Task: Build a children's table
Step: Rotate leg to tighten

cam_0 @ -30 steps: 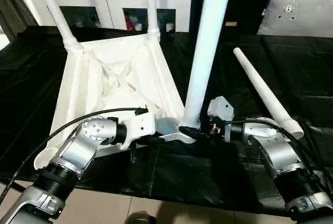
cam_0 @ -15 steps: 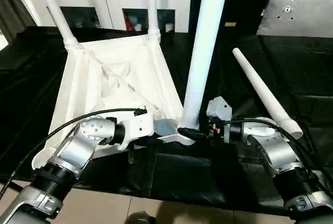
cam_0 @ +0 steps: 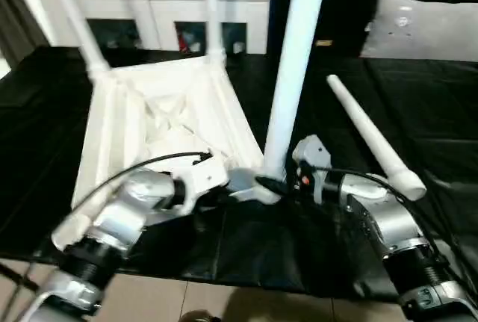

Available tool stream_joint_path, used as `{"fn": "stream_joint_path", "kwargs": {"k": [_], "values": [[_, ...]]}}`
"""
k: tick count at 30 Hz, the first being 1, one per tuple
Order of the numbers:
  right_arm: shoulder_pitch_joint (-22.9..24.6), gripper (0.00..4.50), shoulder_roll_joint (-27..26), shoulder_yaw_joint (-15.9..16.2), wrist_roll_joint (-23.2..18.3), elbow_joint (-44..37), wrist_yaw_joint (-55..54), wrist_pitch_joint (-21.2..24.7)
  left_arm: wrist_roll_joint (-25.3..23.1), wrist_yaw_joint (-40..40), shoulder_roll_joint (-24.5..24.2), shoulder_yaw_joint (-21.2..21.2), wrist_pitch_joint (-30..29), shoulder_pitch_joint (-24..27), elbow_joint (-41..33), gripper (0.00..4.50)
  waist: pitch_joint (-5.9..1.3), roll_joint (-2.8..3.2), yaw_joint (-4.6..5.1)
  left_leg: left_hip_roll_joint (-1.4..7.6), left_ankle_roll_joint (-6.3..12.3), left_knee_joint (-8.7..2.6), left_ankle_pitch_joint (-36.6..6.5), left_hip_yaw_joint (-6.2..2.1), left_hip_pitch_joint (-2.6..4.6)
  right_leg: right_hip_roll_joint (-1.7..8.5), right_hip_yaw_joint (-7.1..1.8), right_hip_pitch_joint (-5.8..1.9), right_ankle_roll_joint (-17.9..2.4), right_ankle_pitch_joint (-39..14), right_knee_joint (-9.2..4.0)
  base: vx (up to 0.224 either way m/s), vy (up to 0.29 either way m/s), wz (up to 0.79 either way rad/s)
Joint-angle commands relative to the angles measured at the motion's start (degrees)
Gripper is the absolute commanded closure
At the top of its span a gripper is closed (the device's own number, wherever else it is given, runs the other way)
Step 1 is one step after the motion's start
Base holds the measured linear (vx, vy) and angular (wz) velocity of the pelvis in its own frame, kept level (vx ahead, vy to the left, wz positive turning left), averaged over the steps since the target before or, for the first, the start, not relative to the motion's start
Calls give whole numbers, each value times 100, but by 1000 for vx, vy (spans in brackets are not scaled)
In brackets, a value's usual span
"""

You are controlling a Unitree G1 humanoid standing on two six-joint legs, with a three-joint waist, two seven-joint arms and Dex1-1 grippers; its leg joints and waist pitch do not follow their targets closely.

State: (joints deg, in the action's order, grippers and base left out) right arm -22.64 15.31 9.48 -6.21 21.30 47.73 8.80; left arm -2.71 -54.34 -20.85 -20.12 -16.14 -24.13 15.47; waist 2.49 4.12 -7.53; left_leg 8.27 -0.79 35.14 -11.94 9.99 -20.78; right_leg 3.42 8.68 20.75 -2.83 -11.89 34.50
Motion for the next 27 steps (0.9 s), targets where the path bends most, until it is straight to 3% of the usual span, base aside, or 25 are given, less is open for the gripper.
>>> {"fn": "stream_joint_path", "kwargs": {"k": [1,2,3,4,5,6,7,10,12,13,14,17,23,27], "values": [[134,191,-368,141,-4,276,-426,509,95,467,539,-149,-365,17,-466,450,-271,-34,62,691,-17,-494,-1617,-353,77,841,-547,-214,-532,-2215,-584,0,0,0],[126,191,-510,76,-6,329,-670,605,17,715,749,-172,-540,17,-481,450,-262,-30,78,686,-14,-494,-1668,-359,86,843,-539,-202,-516,-2277,-603,0,0,0],[95,191,-664,-1,-12,413,-934,682,-52,940,970,-204,-643,7,-472,450,-205,-29,178,638,-39,-491,-2014,-350,140,820,-497,-173,-400,-2760,-696,0,0,0],[0,191,-909,-137,-19,586,-1411,832,-142,1284,1350,-249,-748,-43,-403,450,-173,-15,206,624,-63,-487,-2209,-355,191,819,-467,-146,-341,-3027,-746,0,0,0],[-48,191,-1008,-189,4,660,-1606,899,-189,1410,1496,-276,-777,-73,-363,450,-175,-38,278,585,-136,-466,-2425,-369,240,816,-410,-152,-207,-3330,-812,0,0,0],[-125,191,-1127,-225,70,777,-1863,955,-298,1553,1653,-357,-773,-124,-291,450,-177,-37,308,572,-136,-472,-2452,-380,239,814,-400,-166,-142,-3379,-826,0,0,0],[-215,191,-1244,-208,211,908,-2144,967,-491,1713,1766,-504,-741,-197,-197,450,-180,-22,397,555,-108,-492,-2443,-401,199,792,-375,-185,-27,-3345,-850,0,0,0],[-224,191,-1428,-319,145,934,-2374,1092,-594,1849,1802,-551,-738,-250,-146,450,-202,-25,465,523,-29,-477,-2395,-384,210,809,-381,-178,28,-3334,-874,0,0,0],[-166,191,-1474,-322,127,874,-2359,1153,-596,1877,1740,-485,-754,-250,-160,450,-190,-4,490,549,-16,-512,-2471,-398,207,787,-361,-179,52,-3299,-884,0,0,0],[-151,137,-1502,-375,73,859,-2353,1195,-630,1888,1706,-473,-782,-244,-181,450,-182,-2,510,557,-42,-521,-2621,-405,237,783,-352,-162,62,-3313,-896,0,0,0],[-147,123,-1523,-435,22,848,-2368,1217,-667,1884,1659,-473,-778,-241,-197,450,-175,-6,525,555,-73,-523,-2739,-412,249,791,-357,-150,64,-3372,-900,0,0,0],[-205,117,-1573,-557,18,890,-2444,1214,-779,1914,1646,-422,-809,-218,-213,450,-164,-7,569,549,-116,-533,-2912,-434,260,800,-345,-140,83,-3502,-916,0,0,0],[-147,51,-1479,-568,-56,684,-2248,1147,-757,1865,1485,-339,-714,-227,-142,450,-139,-23,608,542,-147,-538,-3153,-446,291,810,-333,-98,164,-3715,-954,0,0,0],[144,20,-1166,-526,-66,178,-1890,1064,-768,1732,1196,-240,-543,-269,17,450,-150,-49,568,550,-91,-566,-2956,-445,241,851,-398,-118,143,-3622,-944,0,0,0]]}}
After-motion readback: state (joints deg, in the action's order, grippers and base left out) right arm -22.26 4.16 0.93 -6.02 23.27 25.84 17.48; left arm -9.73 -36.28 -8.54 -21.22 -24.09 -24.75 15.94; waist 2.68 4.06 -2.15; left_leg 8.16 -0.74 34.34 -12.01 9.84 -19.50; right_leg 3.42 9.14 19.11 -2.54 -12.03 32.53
